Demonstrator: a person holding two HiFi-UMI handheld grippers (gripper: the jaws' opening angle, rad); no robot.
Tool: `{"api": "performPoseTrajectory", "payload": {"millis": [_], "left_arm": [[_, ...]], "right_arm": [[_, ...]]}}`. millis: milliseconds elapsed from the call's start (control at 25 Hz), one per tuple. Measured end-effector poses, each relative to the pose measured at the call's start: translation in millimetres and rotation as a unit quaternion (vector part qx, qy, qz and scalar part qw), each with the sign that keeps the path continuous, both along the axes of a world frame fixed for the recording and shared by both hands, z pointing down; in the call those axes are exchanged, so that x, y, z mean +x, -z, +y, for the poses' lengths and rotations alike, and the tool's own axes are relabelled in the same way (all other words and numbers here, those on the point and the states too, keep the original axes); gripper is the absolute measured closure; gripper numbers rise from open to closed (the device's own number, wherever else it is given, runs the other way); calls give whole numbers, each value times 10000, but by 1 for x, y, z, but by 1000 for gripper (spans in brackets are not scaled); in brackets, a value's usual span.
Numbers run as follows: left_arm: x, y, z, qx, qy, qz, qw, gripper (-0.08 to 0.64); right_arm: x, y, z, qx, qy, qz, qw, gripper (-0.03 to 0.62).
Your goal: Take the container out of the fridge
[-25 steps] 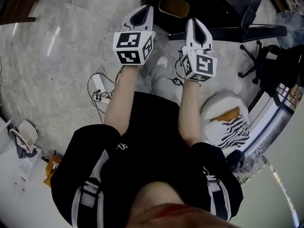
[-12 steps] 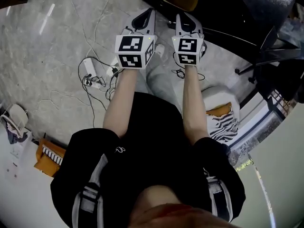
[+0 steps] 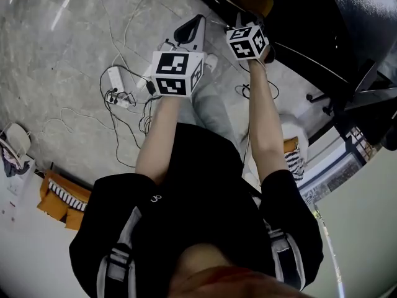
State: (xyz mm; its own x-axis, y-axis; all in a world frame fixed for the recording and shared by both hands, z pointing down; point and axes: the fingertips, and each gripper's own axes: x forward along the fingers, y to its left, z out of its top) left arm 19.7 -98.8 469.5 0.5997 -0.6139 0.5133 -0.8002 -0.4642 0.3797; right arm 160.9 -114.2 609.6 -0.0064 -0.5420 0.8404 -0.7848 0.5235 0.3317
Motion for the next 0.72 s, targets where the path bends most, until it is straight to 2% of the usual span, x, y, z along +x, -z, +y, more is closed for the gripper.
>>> {"api": "performPoseTrajectory", "payload": {"millis": [160, 440, 600, 720], "left_arm": [[-10, -10, 1, -97, 54, -48, 9999, 552], [-26, -16, 2, -170, 97, -138, 9997, 552], [-31, -11, 0, -123, 125, -106, 9998, 552], [-34, -2, 1, -65, 133, -70, 9999, 552]], "right_arm": [[8, -29, -5, -339, 143, 325, 9988, 577], [10, -50, -11, -532, 564, 843, 9934, 551], [1, -31, -11, -257, 320, 498, 9979, 571], [-15, -3, -5, 92, -45, -80, 9999, 572]]}}
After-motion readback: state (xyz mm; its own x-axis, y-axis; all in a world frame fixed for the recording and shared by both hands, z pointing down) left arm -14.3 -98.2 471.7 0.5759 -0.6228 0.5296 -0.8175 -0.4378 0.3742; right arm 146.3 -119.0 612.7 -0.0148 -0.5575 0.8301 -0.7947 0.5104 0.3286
